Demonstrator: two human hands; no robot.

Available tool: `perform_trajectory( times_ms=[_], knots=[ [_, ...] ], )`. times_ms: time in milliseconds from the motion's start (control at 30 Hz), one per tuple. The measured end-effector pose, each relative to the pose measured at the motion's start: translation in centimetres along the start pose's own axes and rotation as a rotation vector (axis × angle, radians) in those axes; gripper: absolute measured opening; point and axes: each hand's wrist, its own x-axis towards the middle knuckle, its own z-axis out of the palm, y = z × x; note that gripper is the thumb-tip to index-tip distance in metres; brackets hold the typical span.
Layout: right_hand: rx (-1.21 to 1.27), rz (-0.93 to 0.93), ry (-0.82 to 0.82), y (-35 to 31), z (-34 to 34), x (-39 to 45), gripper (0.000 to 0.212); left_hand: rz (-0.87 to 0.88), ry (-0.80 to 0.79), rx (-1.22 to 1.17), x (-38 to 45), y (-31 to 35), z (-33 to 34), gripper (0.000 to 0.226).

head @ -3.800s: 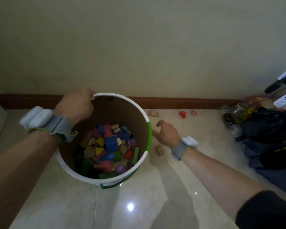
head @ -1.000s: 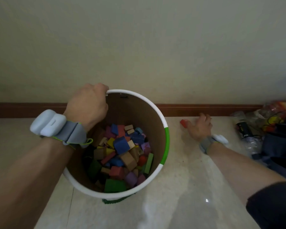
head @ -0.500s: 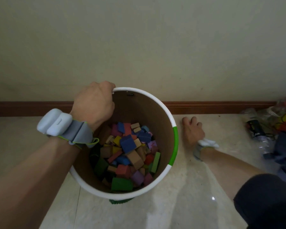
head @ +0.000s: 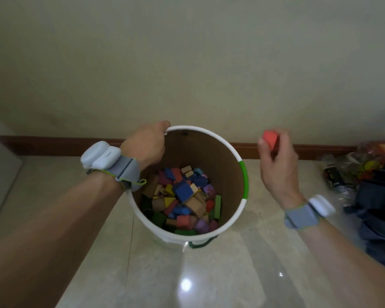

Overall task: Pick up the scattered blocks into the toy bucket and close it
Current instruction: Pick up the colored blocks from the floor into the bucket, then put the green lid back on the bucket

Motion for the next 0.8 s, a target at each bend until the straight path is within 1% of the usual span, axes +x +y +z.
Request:
perform_trajectory(
  times_ms=[33, 100, 167, 233, 267, 333, 433, 500, 567, 633, 733, 767, 800],
  knots=[
    [0.039, -0.075, 0.027, -2.5, -0.6, 0.4, 0.020, -0.008, -0.029, 0.008, -0.5, -0.5, -0.3, 0.037],
    [0.098, -0.189, -0.019, -7.7, -0.8, 0.3, 0.020, -0.020, -0.074, 0.039, -1.9, -1.7, -1.3, 0.042],
    [0.058, -0.305, -0.187, -11.5, 0.3, -0.9, 0.023, -0.024, -0.109, 0.070, -3.3, -2.8, -2.1, 0.045],
    [-0.048, -0.401, -0.364, -14.0, 2.3, -2.5, 0.026, -0.040, -0.109, 0.077, -4.8, -4.1, -3.1, 0.037],
    [-0.107, -0.417, -0.414, -14.9, 3.3, -3.3, 0.028, -0.059, -0.104, 0.075, -5.6, -4.9, -3.6, 0.032],
    [-0.188, -0.407, -0.440, -15.9, 5.2, -4.4, 0.030, -0.095, -0.094, 0.086, -6.8, -6.6, -4.4, 0.026],
    [-0.217, -0.411, -0.447, -17.6, 7.7, -5.2, 0.033, -0.149, -0.094, 0.144, -8.2, -10.0, -5.3, 0.026],
    [-0.244, -0.441, -0.460, -19.1, 9.4, -5.8, 0.035, -0.204, -0.060, 0.174, -9.0, -12.1, -5.8, 0.024],
    [-0.263, -0.452, -0.477, -20.7, 11.0, -6.3, 0.031, -0.270, -0.012, 0.194, -9.9, -13.8, -6.4, 0.018],
    [-0.220, -0.413, -0.477, -22.2, 12.4, -6.7, 0.023, -0.315, 0.033, 0.216, -10.8, -15.2, -7.1, 0.014],
    [-0.120, -0.330, -0.450, -23.7, 14.0, -6.9, 0.014, -0.332, 0.067, 0.217, -12.6, -16.1, -8.8, 0.021],
    [-0.104, -0.317, -0.450, -24.1, 14.4, -7.1, 0.013, -0.321, 0.098, 0.220, -13.3, -15.8, -9.8, 0.022],
    [-0.092, -0.312, -0.450, -24.3, 14.6, -7.2, 0.012, -0.292, 0.172, 0.212, -14.0, -15.2, -11.0, 0.021]
  ],
)
